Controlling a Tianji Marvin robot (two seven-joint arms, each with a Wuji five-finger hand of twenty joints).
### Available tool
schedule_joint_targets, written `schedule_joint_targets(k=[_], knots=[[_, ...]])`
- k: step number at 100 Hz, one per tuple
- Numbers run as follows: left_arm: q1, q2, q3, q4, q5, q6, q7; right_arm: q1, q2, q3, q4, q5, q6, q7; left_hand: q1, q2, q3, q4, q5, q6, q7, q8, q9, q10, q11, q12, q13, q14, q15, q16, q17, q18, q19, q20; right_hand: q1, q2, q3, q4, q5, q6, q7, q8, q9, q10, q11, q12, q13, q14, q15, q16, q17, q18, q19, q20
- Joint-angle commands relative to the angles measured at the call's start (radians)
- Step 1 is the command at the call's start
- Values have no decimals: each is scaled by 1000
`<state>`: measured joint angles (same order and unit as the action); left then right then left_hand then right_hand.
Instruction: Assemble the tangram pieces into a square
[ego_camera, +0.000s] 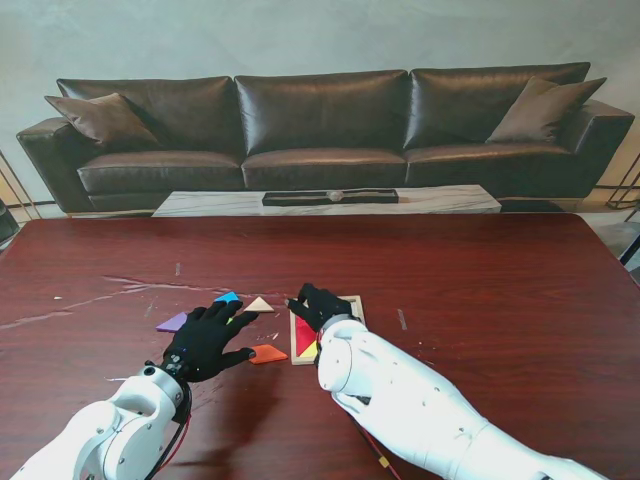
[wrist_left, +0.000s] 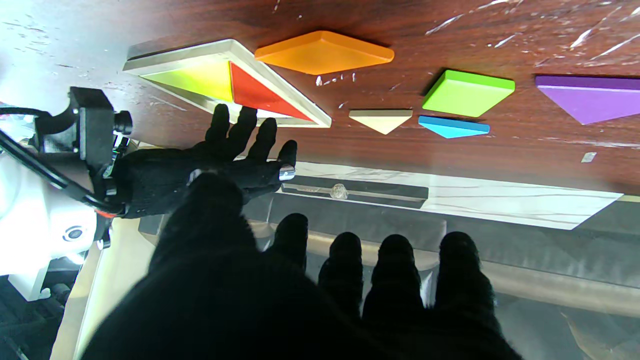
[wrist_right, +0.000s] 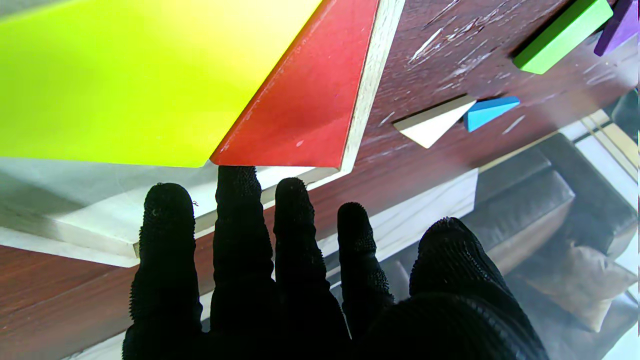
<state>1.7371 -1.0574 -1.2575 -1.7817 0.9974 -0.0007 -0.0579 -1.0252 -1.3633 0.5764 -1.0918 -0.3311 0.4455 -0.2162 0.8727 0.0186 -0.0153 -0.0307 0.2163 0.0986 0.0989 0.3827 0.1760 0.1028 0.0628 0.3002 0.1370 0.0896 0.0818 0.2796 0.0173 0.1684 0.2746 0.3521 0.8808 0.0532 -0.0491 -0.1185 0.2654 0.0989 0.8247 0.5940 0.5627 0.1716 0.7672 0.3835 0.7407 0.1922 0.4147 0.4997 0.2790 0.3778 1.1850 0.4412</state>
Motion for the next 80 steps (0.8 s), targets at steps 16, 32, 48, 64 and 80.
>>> schedule_joint_targets(k=[16,32,48,64,80], knots=[[2,0,2,-4,-2,1,-1,-10,11,-7,-23,-33,6,14,19,40,-2,25,-7,-8,-15,0,-14,8,3,1,1,-21,-7,4,-2,5,-6,17,26,37,-32,6,-19,-9,2,-14,-25,-18,7,8,-4,11,8,-9,-41,6,11,-22],[1,0,4,-4,-1,2,-2,-18,32,0,-60,-78,30,22,18,40,-2,24,-7,-8,-15,-1,-15,7,3,1,-1,-22,-7,4,-2,5,-6,17,-2,39,-37,8,-39,-19,-16,-21,-55,-29,-8,5,-48,-5,-3,-11,-68,-9,18,-21],[-4,0,8,1,-1,0,0,-39,54,29,-108,-120,44,16,19,39,-2,25,-8,-8,-15,-1,-16,7,3,1,-3,-21,-8,4,-3,5,-7,16,-21,36,-36,11,-44,-18,-22,-22,-65,-28,-15,3,-62,-4,-5,-11,-77,-9,18,-22],[-14,1,18,9,-1,3,-6,-79,94,79,-180,-182,38,23,19,38,-2,25,-6,-8,-14,0,-16,9,3,1,-3,-22,-7,4,-2,4,-7,17,-61,34,-30,16,-52,-21,-49,-32,-85,-29,-35,-5,-89,-19,-23,-18,-91,-15,10,-28],[-27,3,30,17,3,7,-11,-137,155,150,-276,-286,-4,69,20,37,-2,25,-7,-8,-14,0,-16,8,4,2,-3,-22,-6,4,-2,5,-6,17,-117,34,-18,20,-38,-42,-124,-67,-104,-29,-84,-24,-119,-26,-46,-26,-113,-19,-8,-36]])
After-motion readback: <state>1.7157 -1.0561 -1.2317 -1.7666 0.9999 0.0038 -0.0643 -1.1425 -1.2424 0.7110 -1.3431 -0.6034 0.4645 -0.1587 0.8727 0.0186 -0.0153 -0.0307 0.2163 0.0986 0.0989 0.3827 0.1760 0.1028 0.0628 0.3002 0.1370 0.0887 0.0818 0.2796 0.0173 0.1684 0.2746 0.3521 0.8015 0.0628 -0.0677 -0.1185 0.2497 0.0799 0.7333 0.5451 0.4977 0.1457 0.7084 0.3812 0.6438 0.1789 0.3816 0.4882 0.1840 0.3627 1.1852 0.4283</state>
